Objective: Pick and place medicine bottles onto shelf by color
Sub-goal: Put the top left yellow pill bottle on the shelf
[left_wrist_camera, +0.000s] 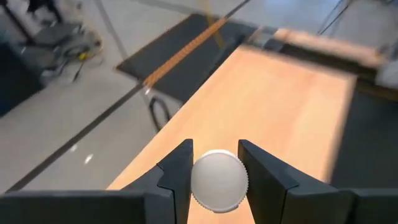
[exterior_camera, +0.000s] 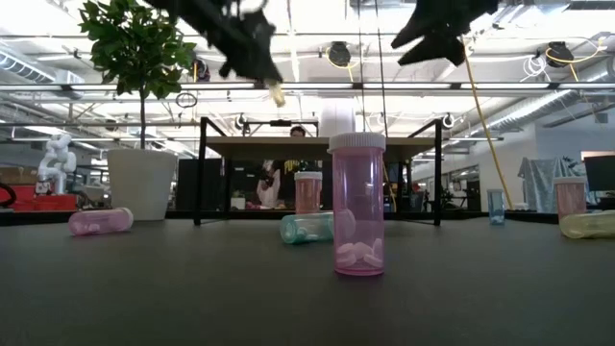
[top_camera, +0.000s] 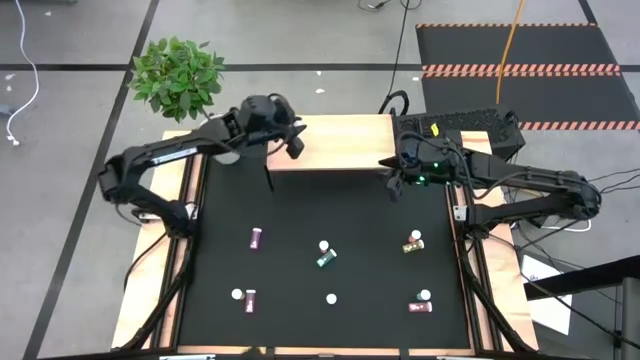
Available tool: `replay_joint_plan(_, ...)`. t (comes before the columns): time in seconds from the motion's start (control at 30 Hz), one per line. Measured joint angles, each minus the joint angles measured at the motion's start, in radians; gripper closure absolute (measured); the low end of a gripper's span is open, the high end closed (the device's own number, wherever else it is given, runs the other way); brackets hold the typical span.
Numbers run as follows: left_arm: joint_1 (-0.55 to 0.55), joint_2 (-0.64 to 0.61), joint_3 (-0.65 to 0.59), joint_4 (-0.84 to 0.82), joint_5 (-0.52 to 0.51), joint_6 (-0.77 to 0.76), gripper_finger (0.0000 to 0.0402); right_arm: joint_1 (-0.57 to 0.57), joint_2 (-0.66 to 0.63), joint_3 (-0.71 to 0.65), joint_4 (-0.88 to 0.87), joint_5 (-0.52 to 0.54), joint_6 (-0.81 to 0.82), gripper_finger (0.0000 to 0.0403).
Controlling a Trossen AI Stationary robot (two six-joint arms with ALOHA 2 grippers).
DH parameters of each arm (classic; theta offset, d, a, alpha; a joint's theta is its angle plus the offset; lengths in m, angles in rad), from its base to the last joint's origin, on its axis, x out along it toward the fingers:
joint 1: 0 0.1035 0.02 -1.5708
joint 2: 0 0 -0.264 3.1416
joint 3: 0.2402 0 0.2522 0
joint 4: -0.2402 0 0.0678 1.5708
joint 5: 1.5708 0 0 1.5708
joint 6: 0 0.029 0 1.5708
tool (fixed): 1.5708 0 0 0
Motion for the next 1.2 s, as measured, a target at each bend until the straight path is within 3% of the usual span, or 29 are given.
replay_joint_plan(0.3,0.157,0.116,0.0,-0.007,0.004,0.045,0.028,0.0,-0.044,-0.154,0.044,-0.003,0.118,0.0204)
replay_joint_plan(0.6,0.207,0.124,0.007,-0.059,0.005,0.071,0.0279,0.0,-0.101,-0.251,0.188,-0.008,0.194,0.0204)
replay_joint_plan(0.83,0.212,0.187,0.162,-0.268,0.003,0.133,0.0279,0.0,-0.107,-0.257,0.239,-0.004,0.195,0.0204)
replay_joint_plan(1.0,0.213,0.231,0.259,-0.331,0.003,0.165,0.0279,0.0,-0.105,-0.257,0.253,-0.003,0.198,0.0204)
replay_joint_plan(1.2,0.213,0.263,0.291,-0.351,0.006,0.18,0.0279,0.0,-0.105,-0.257,0.252,-0.005,0.207,0.0204)
